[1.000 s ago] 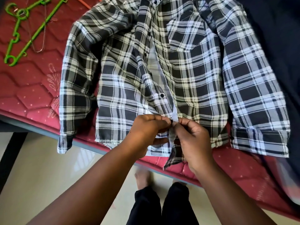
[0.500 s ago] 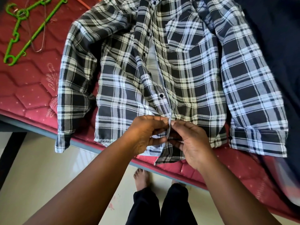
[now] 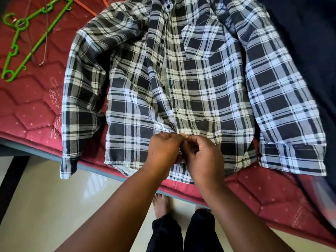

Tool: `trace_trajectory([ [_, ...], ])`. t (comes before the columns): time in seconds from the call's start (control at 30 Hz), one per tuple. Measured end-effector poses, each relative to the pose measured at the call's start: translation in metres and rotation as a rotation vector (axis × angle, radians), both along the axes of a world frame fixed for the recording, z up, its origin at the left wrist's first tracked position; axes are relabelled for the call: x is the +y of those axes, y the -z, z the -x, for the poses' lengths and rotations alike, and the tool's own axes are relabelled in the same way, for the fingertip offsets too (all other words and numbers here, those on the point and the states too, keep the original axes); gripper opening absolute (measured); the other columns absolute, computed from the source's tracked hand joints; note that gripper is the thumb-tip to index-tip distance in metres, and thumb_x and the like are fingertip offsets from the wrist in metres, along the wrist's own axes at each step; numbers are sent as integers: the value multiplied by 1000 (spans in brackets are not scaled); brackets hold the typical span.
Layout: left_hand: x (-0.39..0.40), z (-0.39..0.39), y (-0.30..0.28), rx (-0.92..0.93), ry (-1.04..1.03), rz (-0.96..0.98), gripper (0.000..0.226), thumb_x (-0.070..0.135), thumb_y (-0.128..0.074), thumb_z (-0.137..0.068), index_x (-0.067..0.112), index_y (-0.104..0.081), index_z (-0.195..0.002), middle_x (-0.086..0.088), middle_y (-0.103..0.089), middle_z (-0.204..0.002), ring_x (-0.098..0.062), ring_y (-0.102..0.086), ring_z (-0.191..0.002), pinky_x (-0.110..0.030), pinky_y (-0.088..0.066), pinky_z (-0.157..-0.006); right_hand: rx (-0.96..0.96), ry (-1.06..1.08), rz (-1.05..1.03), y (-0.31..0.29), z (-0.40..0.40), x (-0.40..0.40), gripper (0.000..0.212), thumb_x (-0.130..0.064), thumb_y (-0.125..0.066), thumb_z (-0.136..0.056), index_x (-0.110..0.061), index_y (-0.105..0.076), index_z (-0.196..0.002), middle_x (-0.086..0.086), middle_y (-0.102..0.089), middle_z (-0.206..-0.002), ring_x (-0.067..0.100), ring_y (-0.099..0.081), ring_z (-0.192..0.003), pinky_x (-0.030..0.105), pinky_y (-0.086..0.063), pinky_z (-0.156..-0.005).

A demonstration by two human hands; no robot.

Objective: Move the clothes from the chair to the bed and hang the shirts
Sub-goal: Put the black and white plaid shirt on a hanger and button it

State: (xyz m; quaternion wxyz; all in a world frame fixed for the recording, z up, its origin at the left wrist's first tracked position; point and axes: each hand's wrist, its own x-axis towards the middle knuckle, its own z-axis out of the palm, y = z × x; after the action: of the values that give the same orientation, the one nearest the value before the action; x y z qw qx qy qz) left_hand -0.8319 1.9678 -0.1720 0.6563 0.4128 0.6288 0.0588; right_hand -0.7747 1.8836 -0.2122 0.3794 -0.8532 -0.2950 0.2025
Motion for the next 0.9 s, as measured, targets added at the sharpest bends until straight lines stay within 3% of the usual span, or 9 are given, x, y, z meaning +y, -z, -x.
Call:
trace_trajectory([
  [0.1, 1, 0, 6, 22, -28, 55, 14, 15, -61, -94, 4, -65, -87, -17, -70, -92, -23, -66, -83, -24, -54, -56, 72, 12, -48, 2, 1, -2, 11, -27, -70, -88, -16, -72, -89, 0, -72, -81, 22, -67, -73, 38, -54, -64],
  [0.27, 5, 8, 11, 58, 101, 32, 26, 16, -60, -96, 10, -57, -71, -6, -61, -71, -14, -58, -68, -23, -52, -57, 221, 16, -69, 2, 0, -5, 10, -26, -69, -87, -18, -70, -81, -5, -69, -72, 19, -64, -63, 41, -53, -58],
  [0.4, 4, 11, 18, 220, 320, -222, 26, 20, -56, -97, 4, -62, -78, -14, -67, -76, -29, -64, -72, -42, -57, -68, 116, 20, -16, -1, 3, 0, 12, -25, -70, -85, -18, -68, -75, -2, -68, -68, 23, -62, -59, 37, -49, -53],
  [0.47, 0, 11, 20, 292, 434, -387, 29, 22, -51, -98, 9, -55, -72, -6, -60, -68, -27, -57, -66, -34, -44, -56, 171, 43, 17, -4, 3, 4, 12, -25, -71, -84, -18, -69, -75, -4, -67, -66, 21, -61, -58, 35, -48, -54],
  [0.53, -5, 13, 22, 321, 489, -528, 32, 23, -48, -100, 15, -46, -69, 0, -51, -64, -20, -46, -61, -34, -26, -53, 296, 75, 34, -7, 2, 7, 12, -23, -71, -83, -18, -68, -73, -6, -65, -61, 13, -59, -55, 31, -46, -54],
  [0.63, -7, 19, 30, 281, 535, -692, 29, 14, -46, -100, 15, -42, -72, 0, -44, -67, -18, -37, -60, -32, -19, -57, 491, 134, 34, -14, -3, 12, 20, -17, -70, -84, -15, -65, -65, -11, -57, -47, 2, -47, -43, 20, -38, -44],
  [0.8, 3, 29, 38, 118, 577, -660, 28, 15, -47, -101, 19, -43, -74, 5, -43, -65, -11, -43, -60, -29, -25, -54, 1046, 272, 170, -17, -24, 20, 17, -14, -66, -85, -11, -66, -69, 2, -64, -65, 13, -52, -52, 24, -41, -47],
  [0.87, 10, 34, 39, 259, 766, -635, 20, 21, -46, -101, 19, -46, -82, 0, -49, -77, -22, -53, -71, -29, -32, -59, 1254, 211, 344, -17, -38, 15, 11, -15, -63, -89, -12, -65, -78, 0, -65, -70, 11, -50, -53, 22, -40, -46],
  [0.9, 15, 37, 38, 403, 903, -613, 15, 25, -46, -101, 18, -50, -89, -3, -54, -86, -25, -56, -79, -30, -36, -63, 1204, 146, 446, -18, -45, 13, 10, -16, -63, -90, -11, -65, -82, 1, -65, -75, 10, -50, -54, 22, -41, -47],
])
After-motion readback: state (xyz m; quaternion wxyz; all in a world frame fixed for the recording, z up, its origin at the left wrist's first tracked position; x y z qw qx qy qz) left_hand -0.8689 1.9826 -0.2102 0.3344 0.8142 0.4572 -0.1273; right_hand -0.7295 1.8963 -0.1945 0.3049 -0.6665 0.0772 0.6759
